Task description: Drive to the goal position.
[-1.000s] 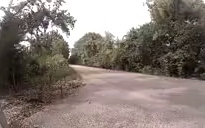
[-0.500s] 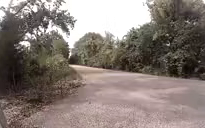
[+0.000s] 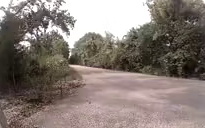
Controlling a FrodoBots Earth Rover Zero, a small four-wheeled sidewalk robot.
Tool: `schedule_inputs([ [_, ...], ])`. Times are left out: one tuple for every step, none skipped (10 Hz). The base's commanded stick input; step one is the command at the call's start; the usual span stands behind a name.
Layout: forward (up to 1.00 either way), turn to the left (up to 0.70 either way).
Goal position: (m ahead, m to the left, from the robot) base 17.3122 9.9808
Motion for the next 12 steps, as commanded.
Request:
schedule_inputs([
  [0.06,0.00],
  [0.08,0.00],
  [0.31,0.00],
  [0.64,0.00],
  [0.70,0.00],
  [0.70,0.00],
  [0.70,0.00],
  [0.70,0.00],
  [0.70,0.00],
  [0.70,0.00],
  [0.70,0.00],
  [0.70,0.00],
])
